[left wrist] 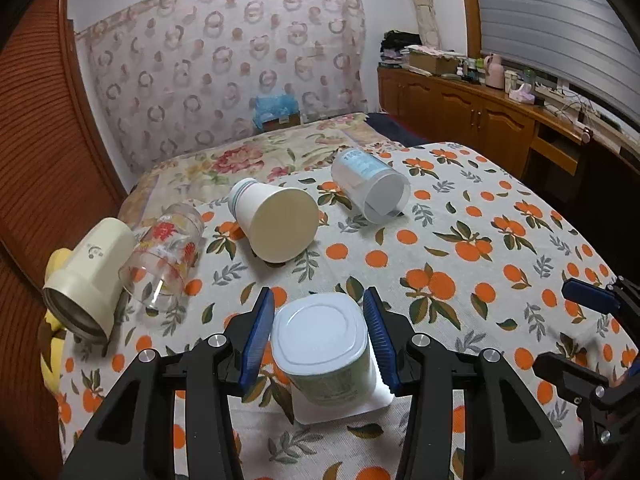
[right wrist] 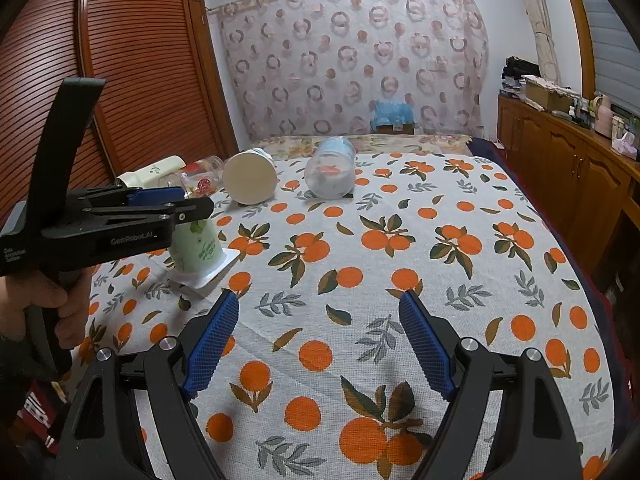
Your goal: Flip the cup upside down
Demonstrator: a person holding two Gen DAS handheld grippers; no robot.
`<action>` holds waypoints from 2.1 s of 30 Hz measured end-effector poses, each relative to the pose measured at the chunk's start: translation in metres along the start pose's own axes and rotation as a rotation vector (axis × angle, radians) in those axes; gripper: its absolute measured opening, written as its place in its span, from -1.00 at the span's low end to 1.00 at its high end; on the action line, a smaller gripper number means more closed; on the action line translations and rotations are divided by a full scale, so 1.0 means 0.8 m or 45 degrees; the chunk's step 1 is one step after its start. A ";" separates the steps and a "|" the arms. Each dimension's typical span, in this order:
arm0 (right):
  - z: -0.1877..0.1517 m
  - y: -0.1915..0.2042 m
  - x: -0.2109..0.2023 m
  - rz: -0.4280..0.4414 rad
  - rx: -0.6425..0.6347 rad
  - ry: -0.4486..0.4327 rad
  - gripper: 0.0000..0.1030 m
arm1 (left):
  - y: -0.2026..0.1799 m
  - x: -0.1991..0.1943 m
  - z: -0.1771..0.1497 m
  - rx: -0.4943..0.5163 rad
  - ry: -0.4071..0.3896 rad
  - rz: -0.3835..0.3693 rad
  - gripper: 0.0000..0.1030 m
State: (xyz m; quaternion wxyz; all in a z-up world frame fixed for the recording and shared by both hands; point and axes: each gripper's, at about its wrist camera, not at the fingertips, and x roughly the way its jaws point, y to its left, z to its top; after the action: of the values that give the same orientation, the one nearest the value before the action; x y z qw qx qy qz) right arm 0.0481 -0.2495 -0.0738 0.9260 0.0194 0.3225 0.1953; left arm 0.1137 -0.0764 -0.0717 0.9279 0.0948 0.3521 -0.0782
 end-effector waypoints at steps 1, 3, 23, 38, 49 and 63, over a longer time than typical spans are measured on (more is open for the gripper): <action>0.000 -0.001 0.000 0.001 0.001 0.000 0.64 | -0.001 0.000 -0.002 -0.003 0.007 -0.009 -0.15; 0.001 -0.001 0.000 0.002 0.006 0.001 0.64 | -0.003 -0.002 -0.005 0.000 0.006 -0.010 -0.15; 0.020 0.009 0.000 -0.047 0.013 -0.017 0.87 | 0.032 -0.043 -0.028 -0.164 -0.064 -0.023 0.85; 0.036 0.026 0.004 -0.060 0.017 -0.023 0.95 | 0.058 -0.081 -0.059 -0.257 -0.081 0.028 0.85; 0.058 0.042 -0.037 -0.068 0.004 -0.148 0.95 | 0.072 -0.138 -0.051 -0.284 -0.229 0.094 0.85; 0.072 0.063 -0.102 -0.087 -0.043 -0.359 0.95 | 0.072 -0.178 -0.045 -0.287 -0.361 0.151 0.85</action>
State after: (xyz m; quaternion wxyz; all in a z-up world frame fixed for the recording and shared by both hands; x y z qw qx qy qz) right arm 0.0071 -0.2284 0.0282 0.9684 0.0201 0.1863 0.1644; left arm -0.0026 -0.0013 0.0042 0.9759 -0.0012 0.2183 0.0040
